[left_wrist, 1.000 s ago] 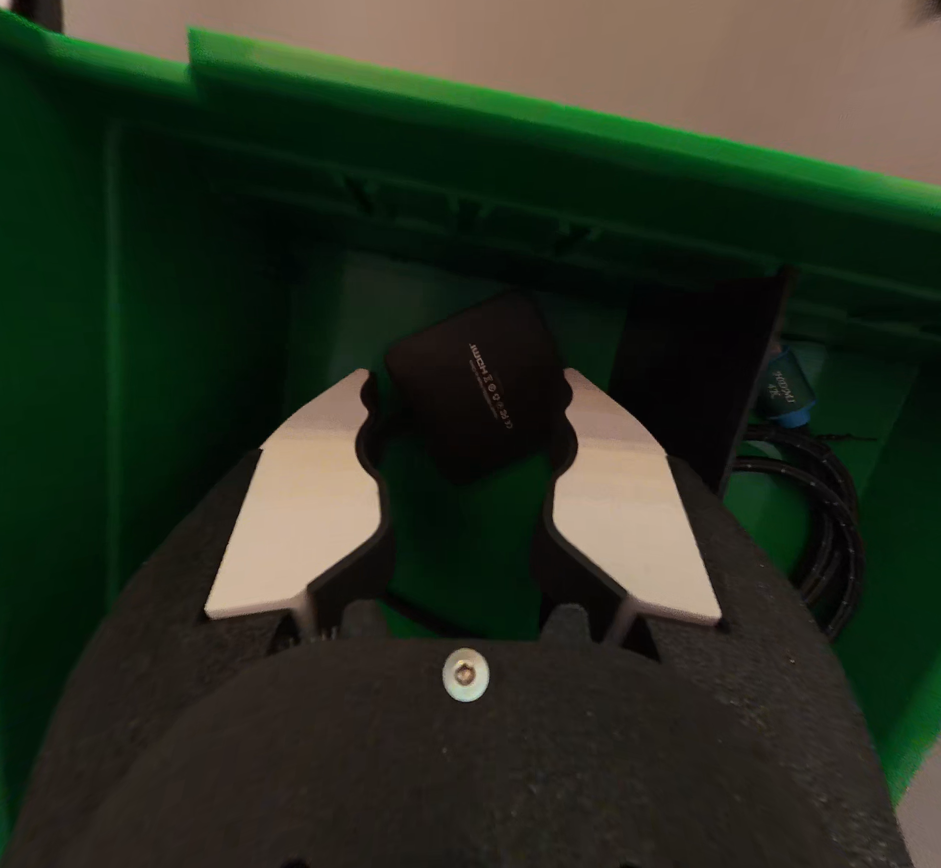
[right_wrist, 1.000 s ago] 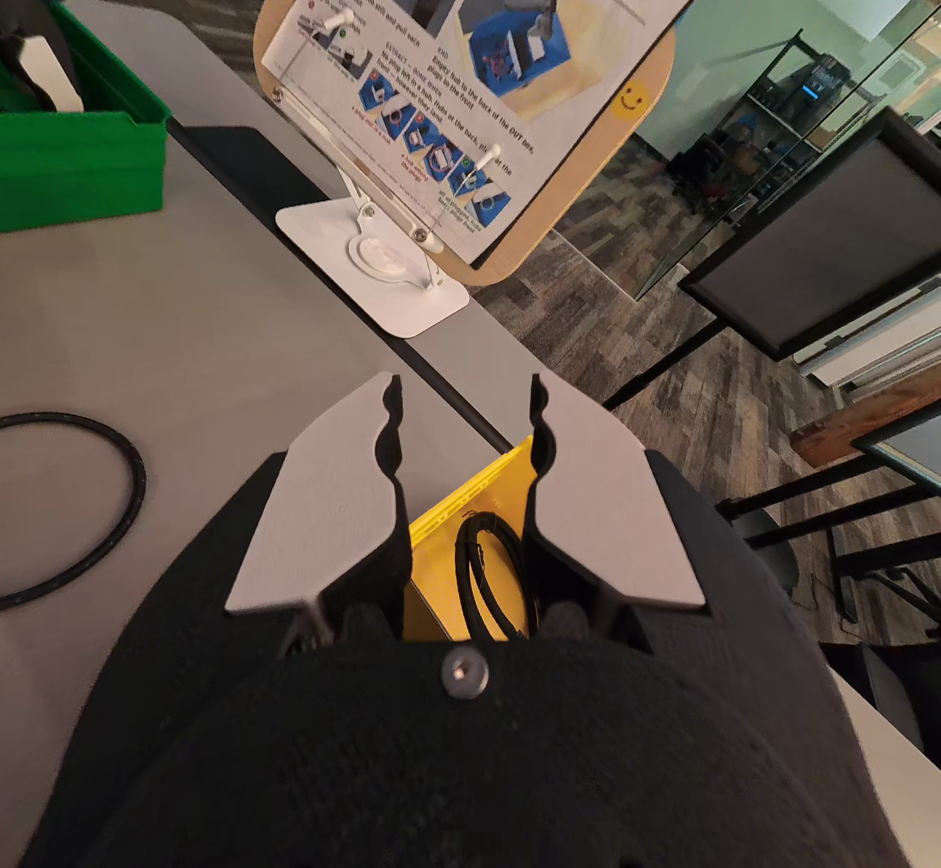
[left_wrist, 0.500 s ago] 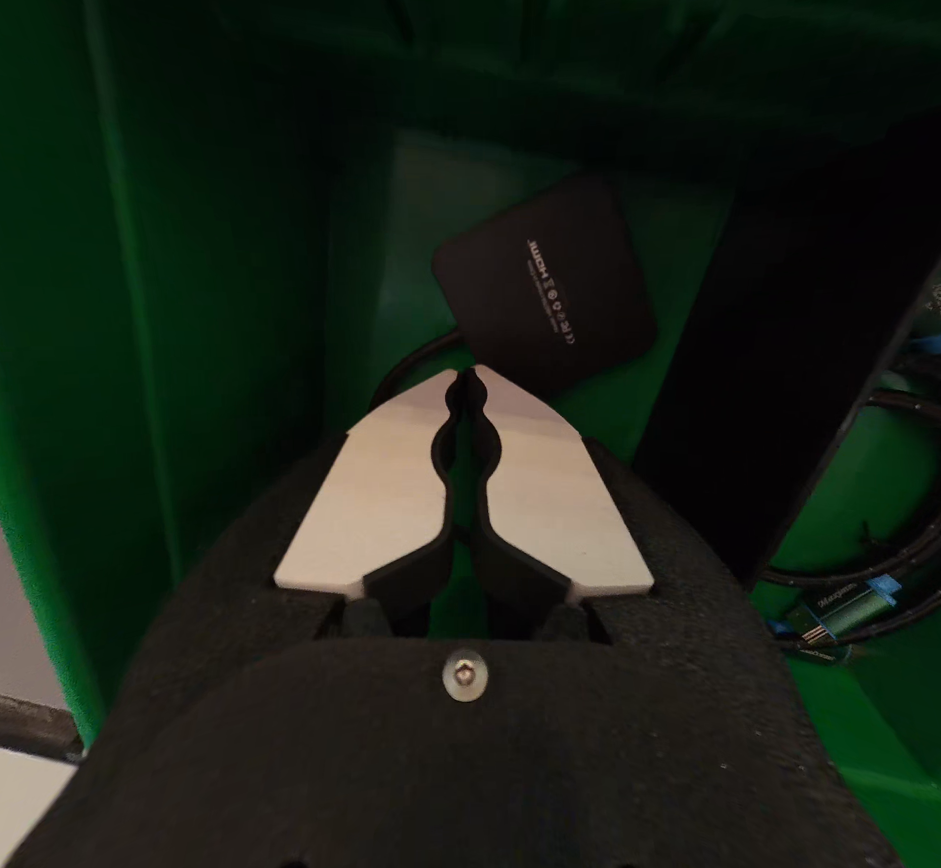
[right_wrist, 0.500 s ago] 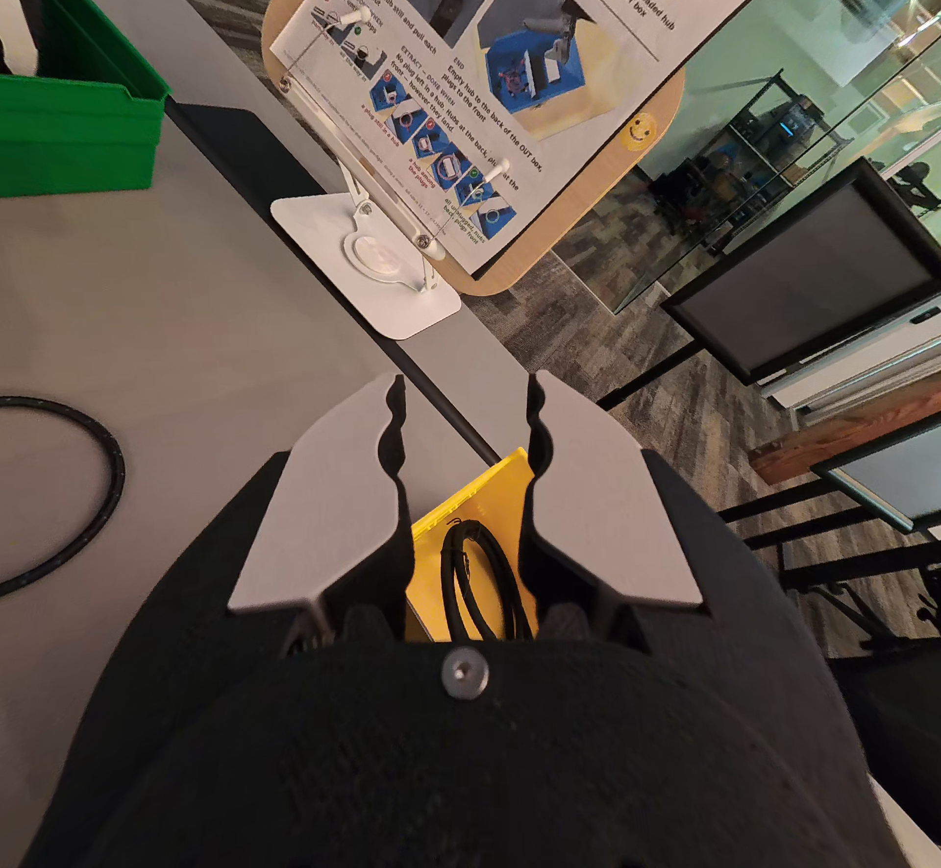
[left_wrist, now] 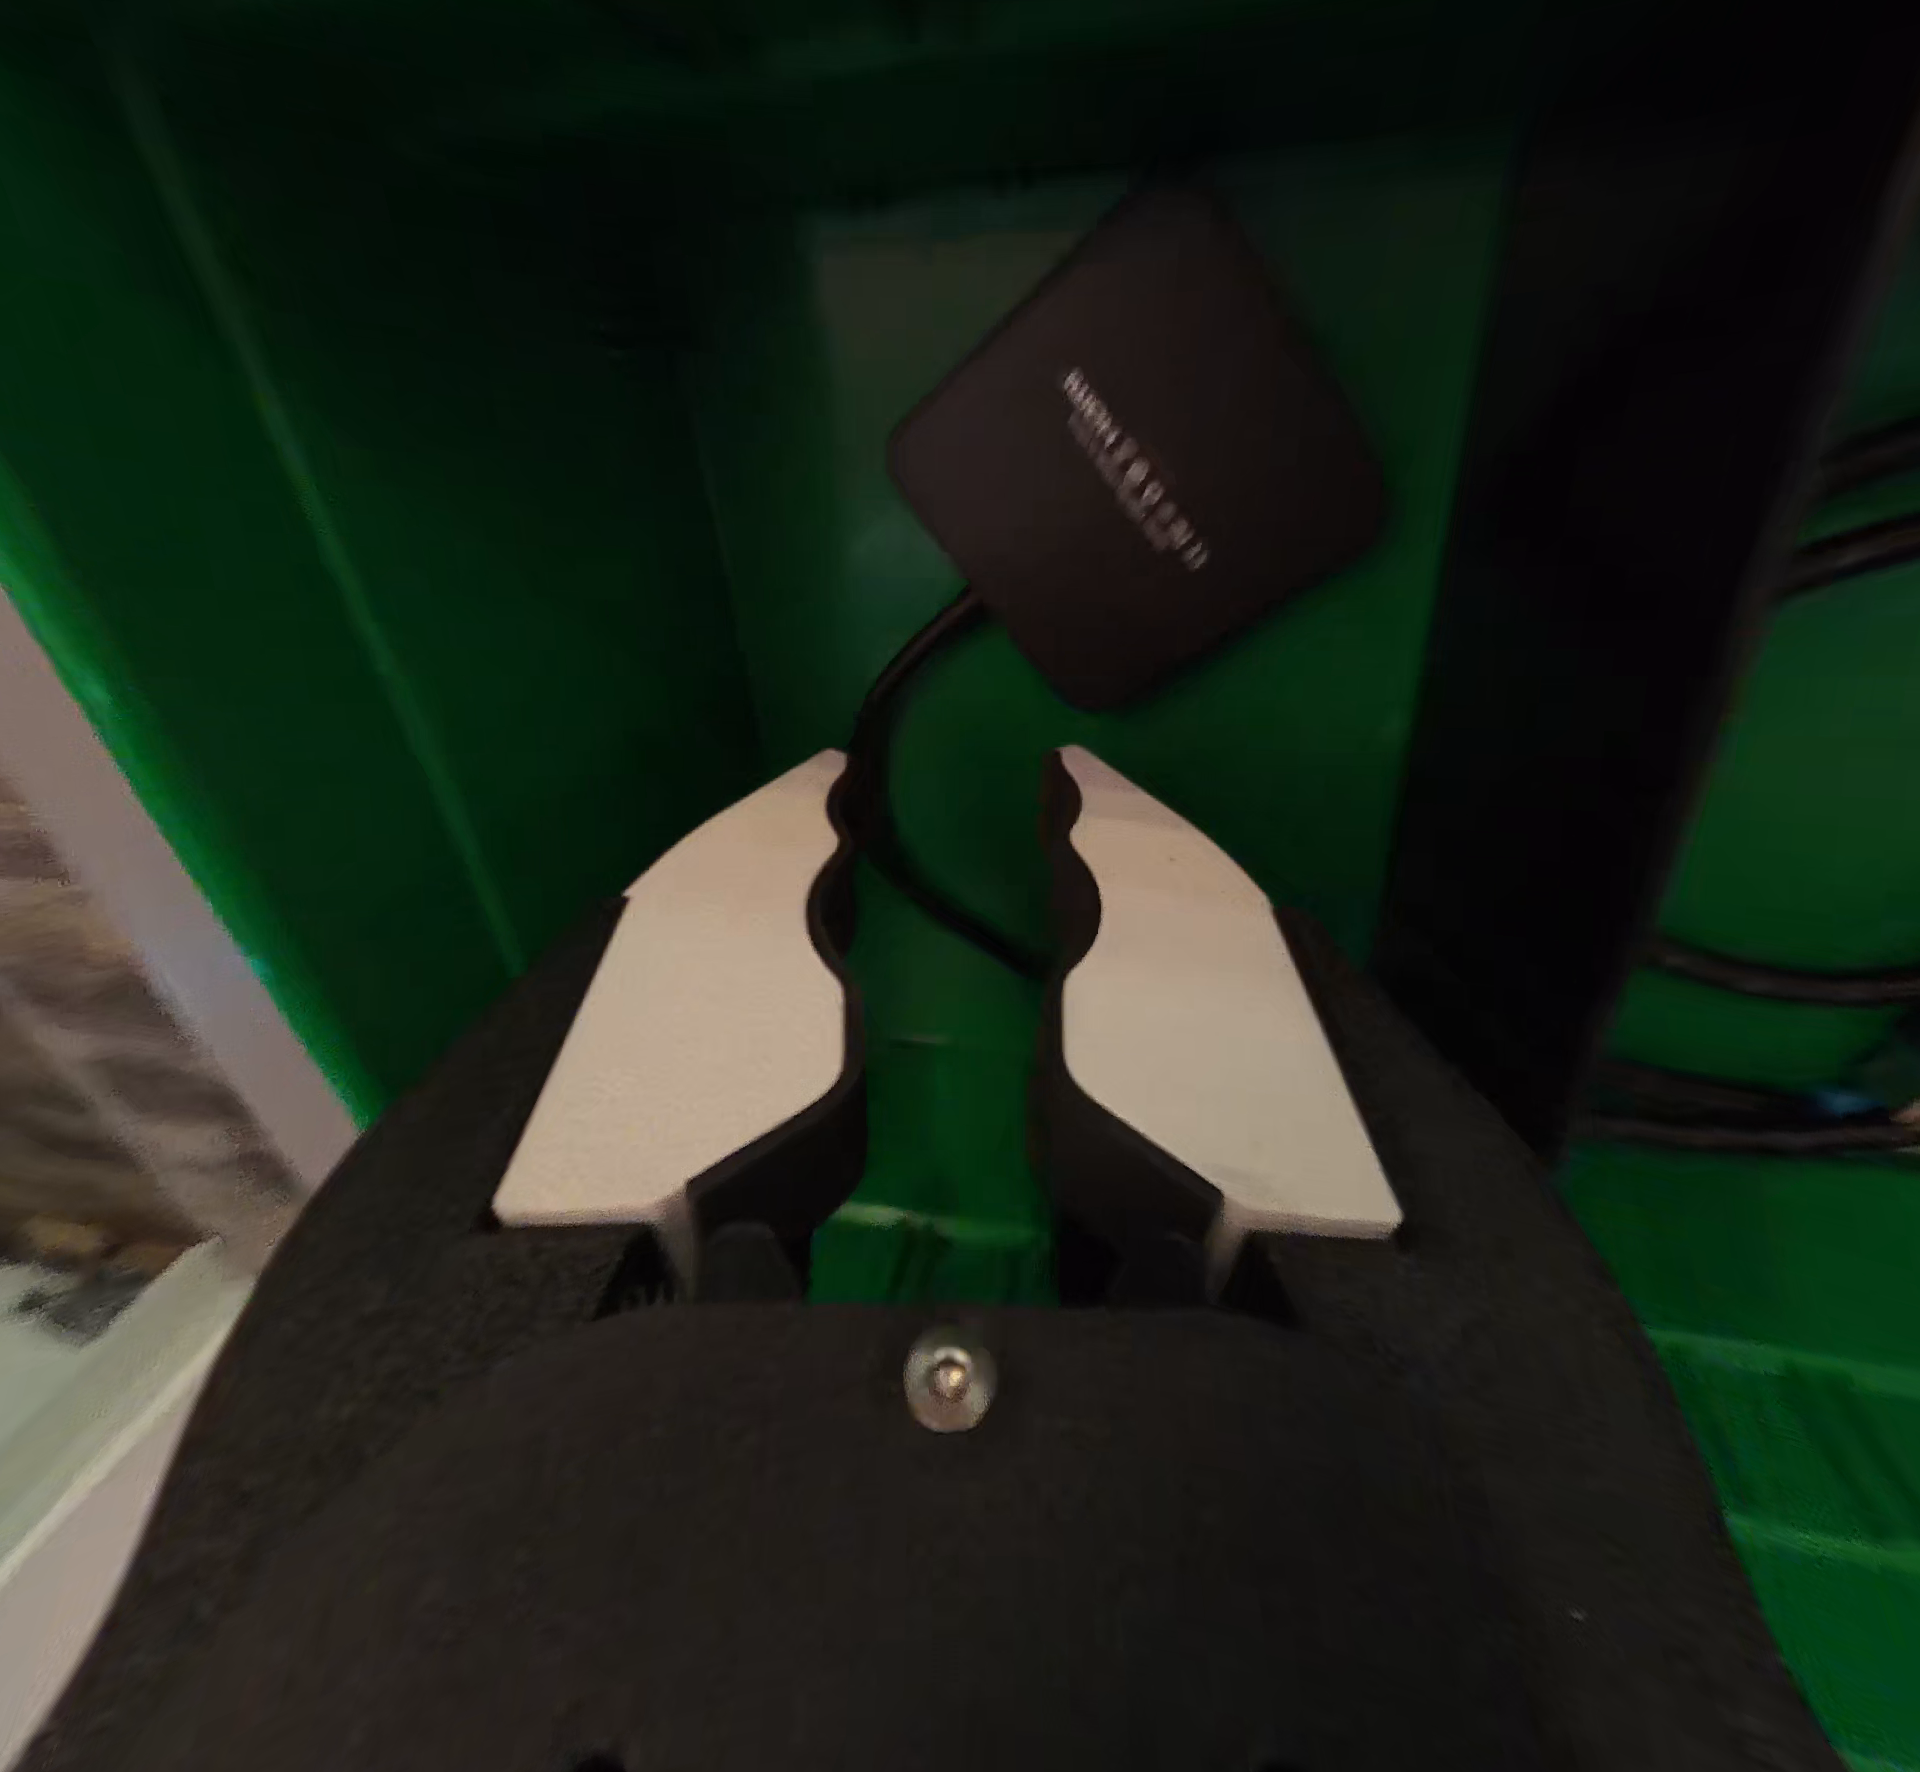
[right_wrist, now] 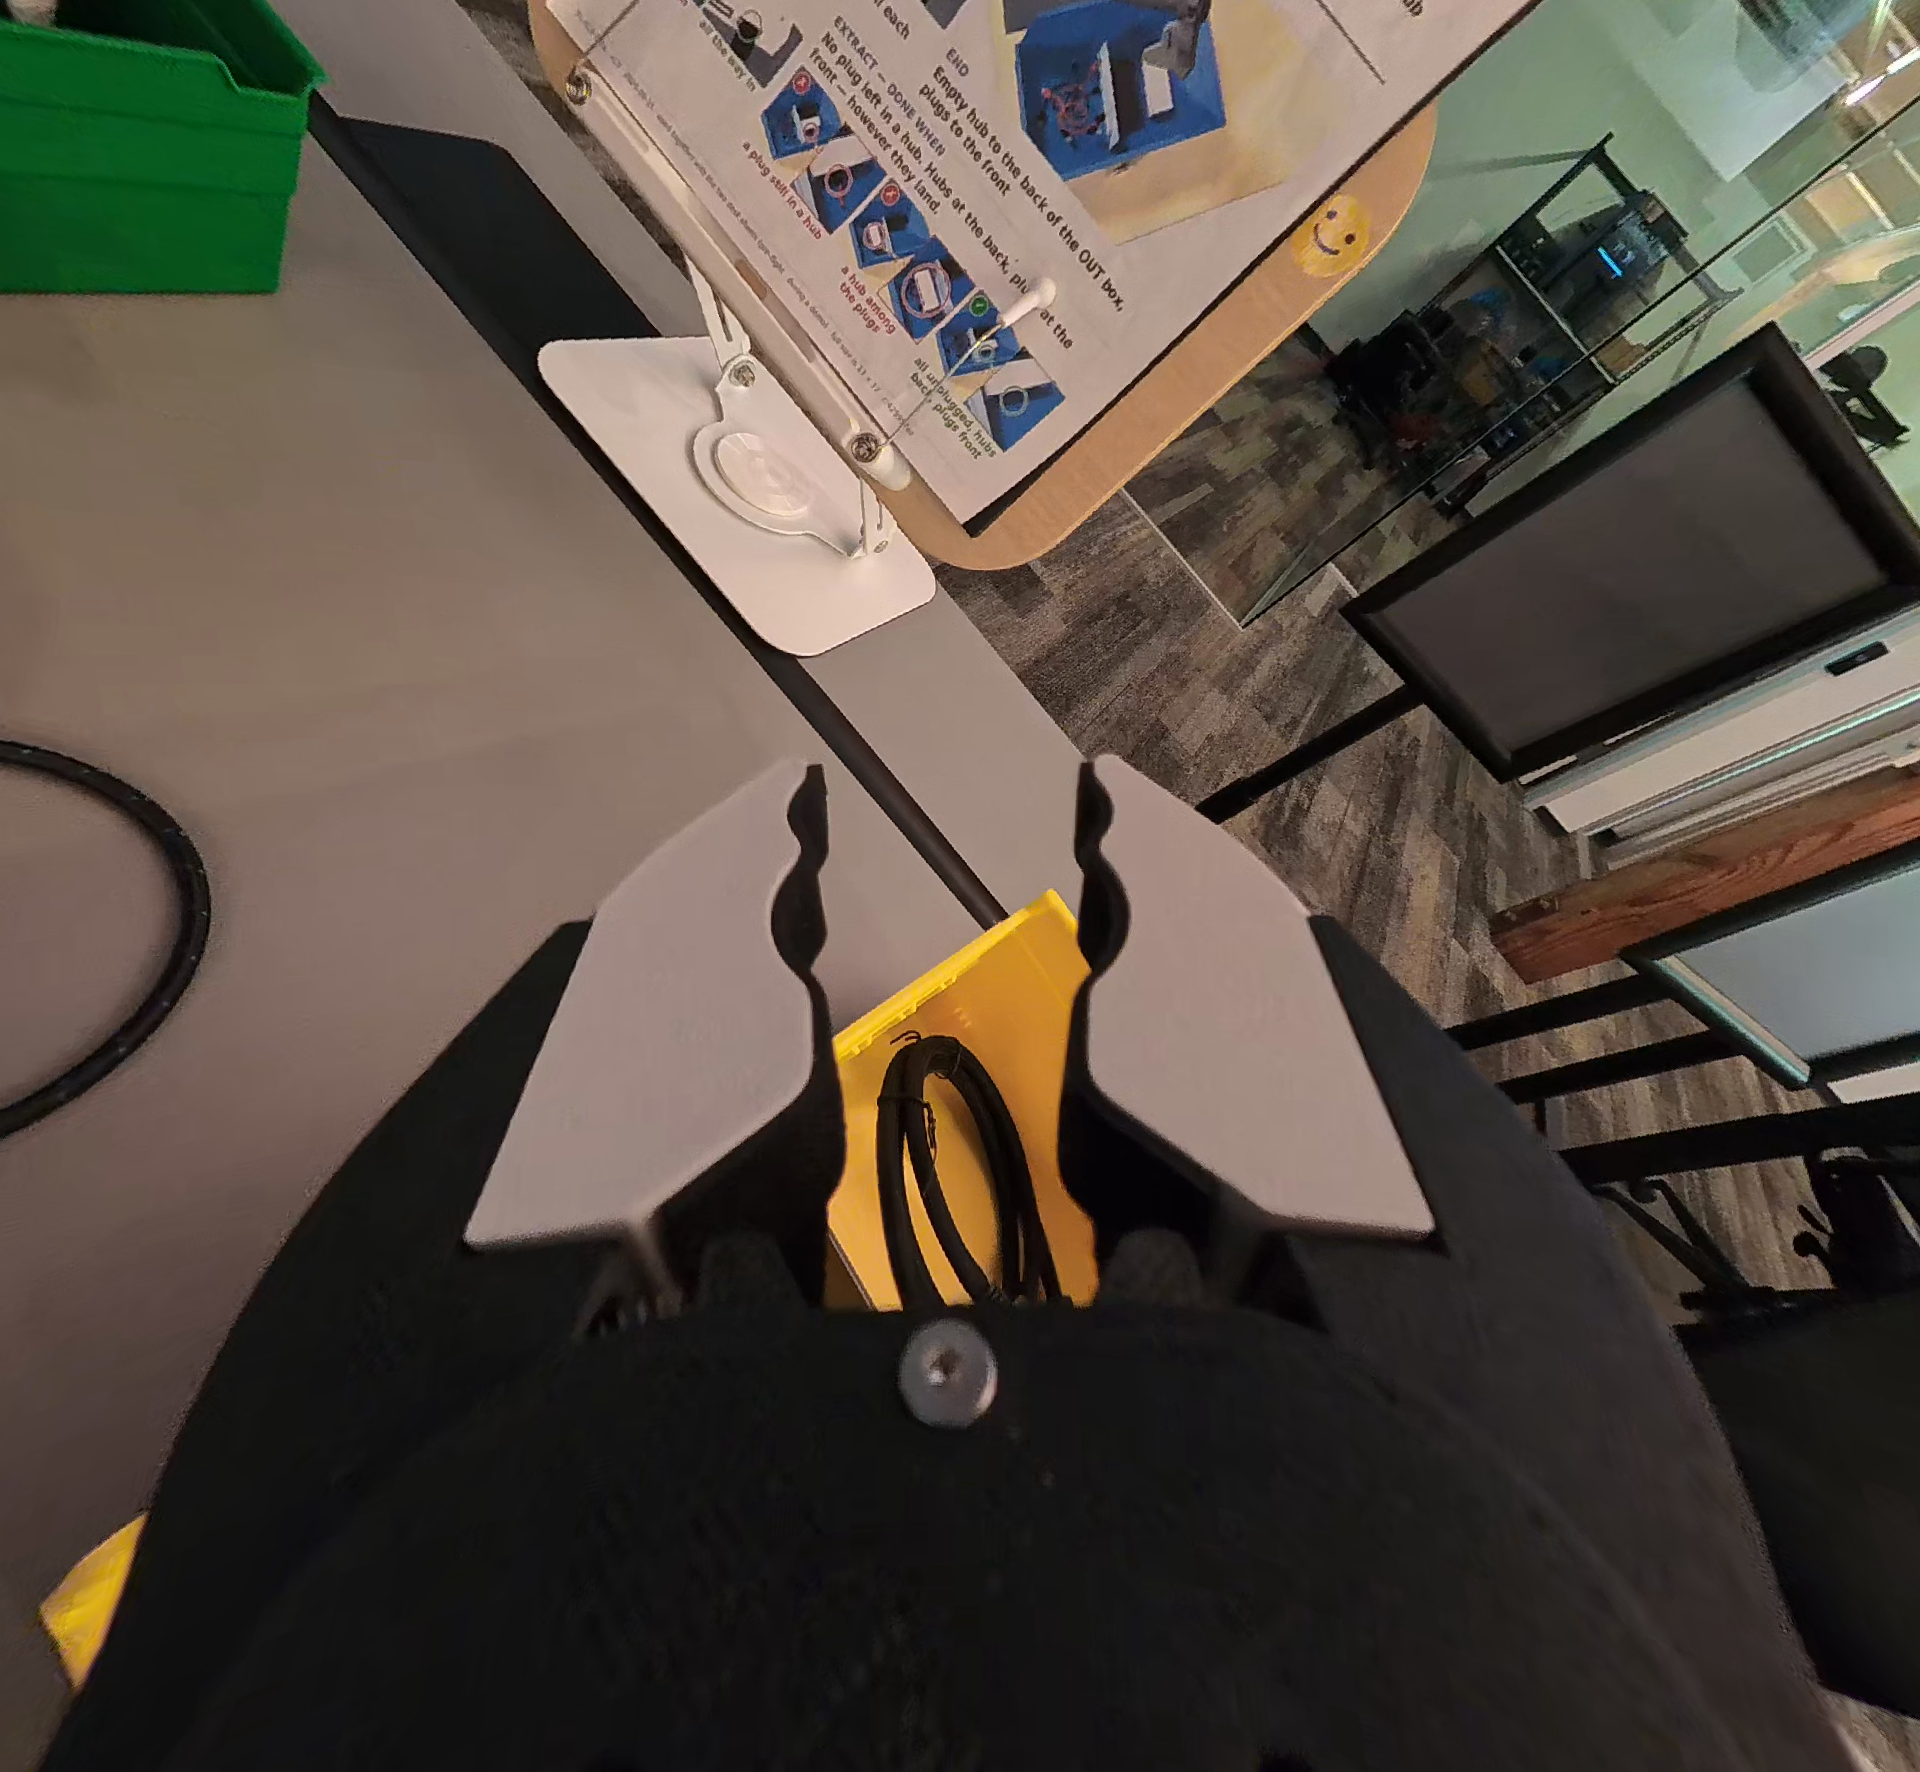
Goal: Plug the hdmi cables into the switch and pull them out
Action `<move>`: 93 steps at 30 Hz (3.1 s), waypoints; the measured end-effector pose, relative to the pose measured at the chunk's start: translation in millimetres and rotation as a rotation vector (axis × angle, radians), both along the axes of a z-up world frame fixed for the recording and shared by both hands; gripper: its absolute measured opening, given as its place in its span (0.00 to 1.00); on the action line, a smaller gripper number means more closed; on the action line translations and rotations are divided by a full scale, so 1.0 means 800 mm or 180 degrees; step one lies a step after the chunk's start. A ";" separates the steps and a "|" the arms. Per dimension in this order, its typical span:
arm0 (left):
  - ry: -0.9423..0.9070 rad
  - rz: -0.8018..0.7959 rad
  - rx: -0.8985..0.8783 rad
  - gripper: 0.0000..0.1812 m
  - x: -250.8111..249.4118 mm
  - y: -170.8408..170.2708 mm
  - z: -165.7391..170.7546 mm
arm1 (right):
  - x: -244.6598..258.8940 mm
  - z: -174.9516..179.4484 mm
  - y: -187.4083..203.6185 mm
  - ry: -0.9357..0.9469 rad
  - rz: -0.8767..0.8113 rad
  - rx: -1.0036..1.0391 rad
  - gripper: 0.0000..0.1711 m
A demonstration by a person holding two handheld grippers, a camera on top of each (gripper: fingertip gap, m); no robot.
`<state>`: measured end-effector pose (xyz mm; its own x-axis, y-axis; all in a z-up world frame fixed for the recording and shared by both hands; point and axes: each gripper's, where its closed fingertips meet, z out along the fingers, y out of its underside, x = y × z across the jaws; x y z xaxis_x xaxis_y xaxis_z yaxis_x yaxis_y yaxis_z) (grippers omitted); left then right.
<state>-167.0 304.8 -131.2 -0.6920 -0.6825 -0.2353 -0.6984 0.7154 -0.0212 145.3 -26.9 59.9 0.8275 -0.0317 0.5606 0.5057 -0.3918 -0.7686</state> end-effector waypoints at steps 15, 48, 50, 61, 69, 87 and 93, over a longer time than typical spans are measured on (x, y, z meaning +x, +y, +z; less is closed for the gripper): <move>0.0129 -0.0485 0.0436 0.13 0.012 0.017 -0.023 | -0.013 -0.030 0.014 -0.0313 0.0112 -0.0382 0.27; -0.1119 -0.0076 0.2052 0.02 0.008 -0.034 0.263 | -0.069 0.010 0.010 -0.0227 0.0677 -0.0020 0.22; -0.1213 -0.0110 0.2126 0.02 0.013 -0.060 0.299 | -0.079 0.017 0.011 -0.0214 0.0757 0.0063 0.22; -0.1839 -0.0578 0.0643 0.02 0.078 -0.291 0.375 | -0.204 0.072 0.026 -0.1197 0.1638 0.1559 0.36; -0.1699 -0.0765 0.0055 0.02 0.104 -0.361 0.355 | -0.223 0.104 0.009 -0.2277 0.1005 0.2387 0.33; -0.2230 -0.0260 -0.0527 0.17 0.141 -0.345 0.283 | -0.207 0.028 0.048 -0.2139 0.1421 0.1011 0.08; -0.2638 -0.0484 -0.0086 0.22 0.146 -0.355 0.244 | -0.186 -0.004 0.052 -0.1900 0.1424 0.0282 0.08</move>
